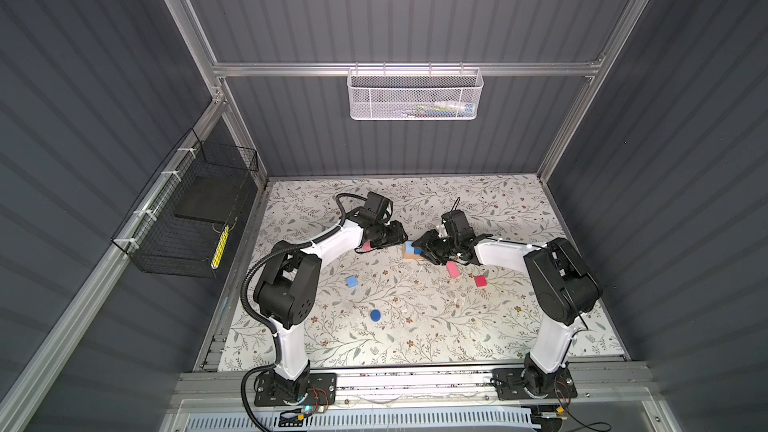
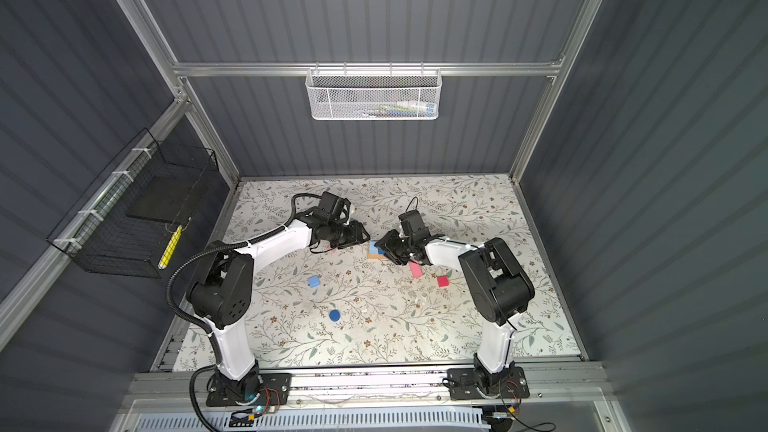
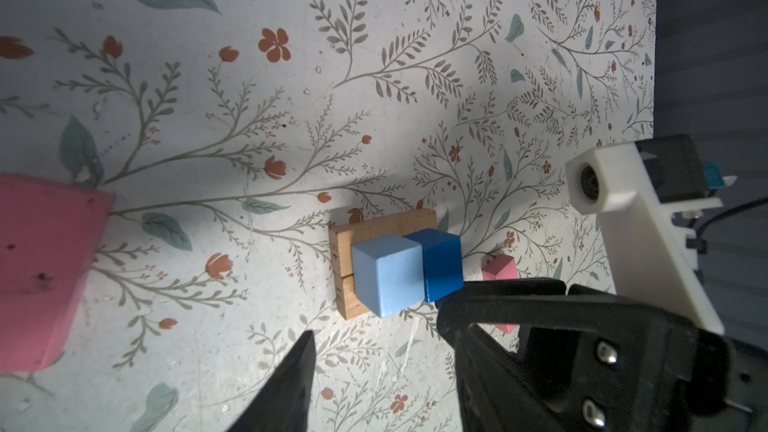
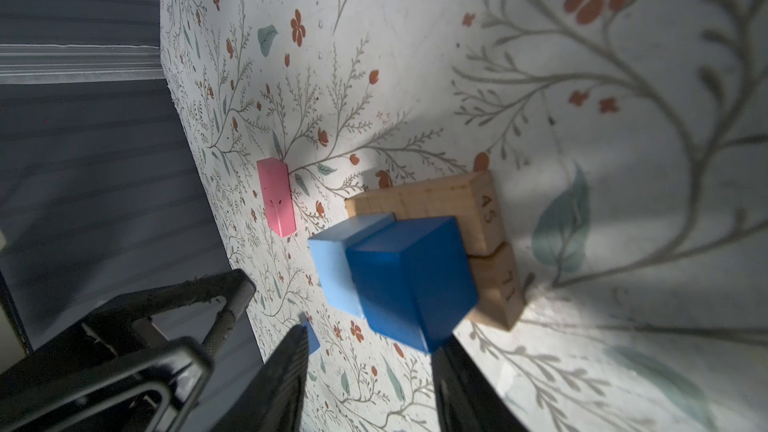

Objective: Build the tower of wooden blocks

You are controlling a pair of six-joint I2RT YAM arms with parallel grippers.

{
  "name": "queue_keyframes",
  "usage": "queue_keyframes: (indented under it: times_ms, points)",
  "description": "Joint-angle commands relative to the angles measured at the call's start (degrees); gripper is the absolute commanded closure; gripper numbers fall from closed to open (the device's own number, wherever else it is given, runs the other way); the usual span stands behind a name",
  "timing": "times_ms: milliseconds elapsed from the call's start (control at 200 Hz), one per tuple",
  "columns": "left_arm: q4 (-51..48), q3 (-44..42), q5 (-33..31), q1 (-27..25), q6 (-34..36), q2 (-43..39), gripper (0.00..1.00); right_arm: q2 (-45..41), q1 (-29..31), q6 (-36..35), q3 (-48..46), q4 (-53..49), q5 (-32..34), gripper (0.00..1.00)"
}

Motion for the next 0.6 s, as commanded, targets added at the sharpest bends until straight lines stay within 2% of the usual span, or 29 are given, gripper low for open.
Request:
queue_keyframes:
  times_ms: [0,595]
  points:
    - [-0.5,-0.4,0.1,0.5,0.0,-1.8,0.46,0.4,0.2,0.8,1.2,0.8,0.3,0.50]
    - [-0.4,-0.8,0.3,0.5,-0.1,-1.9,0.46,1.0,0.3,1.8,1.2,2.5,-0.5,0.50]
